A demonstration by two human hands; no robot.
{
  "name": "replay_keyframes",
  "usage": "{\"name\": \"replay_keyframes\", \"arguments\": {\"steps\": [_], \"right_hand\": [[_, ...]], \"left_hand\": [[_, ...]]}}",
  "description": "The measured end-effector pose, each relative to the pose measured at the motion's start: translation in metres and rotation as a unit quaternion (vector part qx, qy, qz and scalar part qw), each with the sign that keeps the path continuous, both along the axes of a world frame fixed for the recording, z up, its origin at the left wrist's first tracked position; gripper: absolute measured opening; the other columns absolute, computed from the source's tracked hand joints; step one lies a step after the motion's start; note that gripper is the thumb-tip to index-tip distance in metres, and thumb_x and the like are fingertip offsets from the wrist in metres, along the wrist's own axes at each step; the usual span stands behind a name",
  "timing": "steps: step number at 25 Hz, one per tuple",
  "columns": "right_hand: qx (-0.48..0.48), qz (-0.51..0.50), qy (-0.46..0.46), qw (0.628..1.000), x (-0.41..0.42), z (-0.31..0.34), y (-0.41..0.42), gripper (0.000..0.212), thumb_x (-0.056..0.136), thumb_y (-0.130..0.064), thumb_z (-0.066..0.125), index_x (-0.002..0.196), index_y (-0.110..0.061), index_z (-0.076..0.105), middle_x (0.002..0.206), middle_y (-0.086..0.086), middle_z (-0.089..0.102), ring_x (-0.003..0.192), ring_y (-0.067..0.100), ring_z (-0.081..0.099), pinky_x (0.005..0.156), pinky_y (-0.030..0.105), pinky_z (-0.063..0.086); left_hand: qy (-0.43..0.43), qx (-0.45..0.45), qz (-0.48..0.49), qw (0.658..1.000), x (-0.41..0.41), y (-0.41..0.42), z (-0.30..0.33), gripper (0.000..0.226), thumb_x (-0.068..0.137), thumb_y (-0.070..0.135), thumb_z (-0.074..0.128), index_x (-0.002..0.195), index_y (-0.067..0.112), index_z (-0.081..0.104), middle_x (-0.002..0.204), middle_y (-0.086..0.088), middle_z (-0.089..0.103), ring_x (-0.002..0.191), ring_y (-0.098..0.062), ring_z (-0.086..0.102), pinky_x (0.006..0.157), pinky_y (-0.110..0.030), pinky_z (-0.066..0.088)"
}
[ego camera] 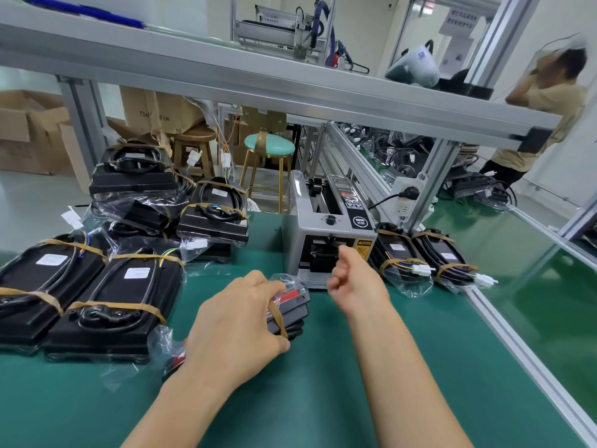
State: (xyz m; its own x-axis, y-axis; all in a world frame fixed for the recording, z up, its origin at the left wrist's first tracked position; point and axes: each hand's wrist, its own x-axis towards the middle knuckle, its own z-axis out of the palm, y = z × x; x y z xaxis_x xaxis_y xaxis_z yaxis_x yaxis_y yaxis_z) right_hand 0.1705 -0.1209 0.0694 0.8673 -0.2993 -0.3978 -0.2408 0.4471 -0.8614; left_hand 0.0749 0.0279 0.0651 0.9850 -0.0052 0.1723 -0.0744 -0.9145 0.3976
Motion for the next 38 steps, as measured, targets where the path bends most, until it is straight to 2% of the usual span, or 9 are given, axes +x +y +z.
{"name": "replay_keyframes", "arguments": {"steps": [2, 5, 9, 11, 18, 25, 30, 33, 38], "right_hand": [[-0.09, 0.117, -0.049, 0.988, -0.026, 0.004, -0.015, 0.02, 0.089, -0.019, 0.062, 0.07, -0.02, 0.063, 0.053, -0.013, 0.057, 0.057, 0.005, 0.048, 0.057, 0.016, 0.035], [-0.189, 0.253, -0.12, 0.941, -0.055, 0.006, -0.016, 0.026, 0.09, -0.02, 0.062, 0.068, -0.027, 0.075, 0.084, -0.026, 0.069, 0.079, -0.015, 0.058, 0.068, 0.006, 0.037], [-0.221, 0.278, -0.13, 0.926, -0.057, -0.002, -0.006, 0.018, 0.087, -0.015, 0.064, 0.076, -0.003, 0.071, 0.121, -0.015, 0.058, 0.103, -0.009, 0.052, 0.076, 0.012, 0.034], [-0.227, 0.265, -0.138, 0.927, -0.059, -0.004, -0.006, 0.019, 0.087, -0.015, 0.063, 0.078, 0.001, 0.07, 0.122, -0.013, 0.057, 0.103, -0.009, 0.052, 0.075, 0.014, 0.036], [-0.199, 0.249, -0.135, 0.938, -0.068, -0.008, -0.002, 0.035, 0.085, -0.011, 0.064, 0.053, -0.022, 0.069, 0.117, -0.012, 0.06, 0.105, 0.0, 0.055, 0.087, 0.024, 0.038], [-0.278, 0.206, -0.165, 0.923, -0.068, -0.014, 0.002, 0.037, 0.081, -0.01, 0.069, 0.05, -0.029, 0.069, 0.106, -0.009, 0.06, 0.102, 0.007, 0.059, 0.09, 0.025, 0.044], [-0.334, 0.158, -0.177, 0.912, -0.07, -0.018, 0.006, 0.018, 0.078, -0.008, 0.068, 0.061, -0.015, 0.07, 0.097, -0.004, 0.062, 0.092, 0.004, 0.06, 0.085, 0.022, 0.046], [-0.354, 0.134, -0.167, 0.911, -0.071, -0.021, 0.01, 0.011, 0.078, -0.012, 0.065, 0.072, -0.02, 0.065, 0.092, -0.009, 0.062, 0.079, -0.003, 0.056, 0.073, 0.016, 0.043], [-0.202, 0.155, -0.14, 0.957, -0.068, -0.027, 0.014, 0.019, 0.087, -0.021, 0.065, 0.1, -0.03, 0.055, 0.093, -0.014, 0.06, 0.071, -0.012, 0.056, 0.065, 0.012, 0.046]], "left_hand": [[-0.001, -0.002, 0.006, 1.0, 0.001, 0.0, 0.0, 0.06, 0.062, 0.047, 0.071, 0.118, 0.043, 0.05, 0.097, 0.017, 0.045, 0.085, -0.002, 0.04, 0.068, -0.022, 0.038], [0.0, 0.008, 0.011, 1.0, 0.001, -0.001, 0.001, 0.066, 0.062, 0.052, 0.072, 0.123, 0.044, 0.047, 0.099, 0.018, 0.045, 0.09, -0.004, 0.045, 0.068, -0.023, 0.036], [0.0, 0.019, 0.02, 1.0, 0.0, -0.002, 0.002, 0.066, 0.062, 0.054, 0.072, 0.122, 0.044, 0.048, 0.098, 0.017, 0.044, 0.087, -0.005, 0.045, 0.065, -0.024, 0.035], [0.005, 0.018, 0.028, 0.999, 0.001, -0.002, 0.002, 0.063, 0.062, 0.054, 0.073, 0.119, 0.044, 0.049, 0.097, 0.017, 0.043, 0.084, -0.005, 0.041, 0.064, -0.025, 0.034], [0.006, 0.019, 0.038, 0.999, 0.003, -0.004, 0.0, 0.064, 0.061, 0.053, 0.074, 0.12, 0.044, 0.05, 0.095, 0.016, 0.043, 0.082, -0.004, 0.038, 0.063, -0.026, 0.032], [0.0, 0.022, 0.036, 0.999, 0.002, -0.005, 0.001, 0.064, 0.061, 0.052, 0.073, 0.12, 0.043, 0.051, 0.095, 0.015, 0.043, 0.087, -0.007, 0.046, 0.063, -0.026, 0.031], [-0.003, 0.024, 0.034, 0.999, 0.001, -0.006, 0.002, 0.062, 0.061, 0.049, 0.074, 0.118, 0.042, 0.052, 0.095, 0.015, 0.044, 0.087, -0.006, 0.045, 0.064, -0.026, 0.034], [-0.005, 0.025, 0.034, 0.999, 0.0, -0.006, 0.003, 0.058, 0.061, 0.049, 0.074, 0.115, 0.041, 0.053, 0.094, 0.014, 0.044, 0.084, -0.006, 0.042, 0.064, -0.026, 0.034], [-0.005, 0.018, 0.034, 0.999, 0.0, -0.006, 0.004, 0.056, 0.059, 0.051, 0.074, 0.111, 0.04, 0.054, 0.093, 0.013, 0.045, 0.082, -0.007, 0.042, 0.064, -0.026, 0.036]]}}
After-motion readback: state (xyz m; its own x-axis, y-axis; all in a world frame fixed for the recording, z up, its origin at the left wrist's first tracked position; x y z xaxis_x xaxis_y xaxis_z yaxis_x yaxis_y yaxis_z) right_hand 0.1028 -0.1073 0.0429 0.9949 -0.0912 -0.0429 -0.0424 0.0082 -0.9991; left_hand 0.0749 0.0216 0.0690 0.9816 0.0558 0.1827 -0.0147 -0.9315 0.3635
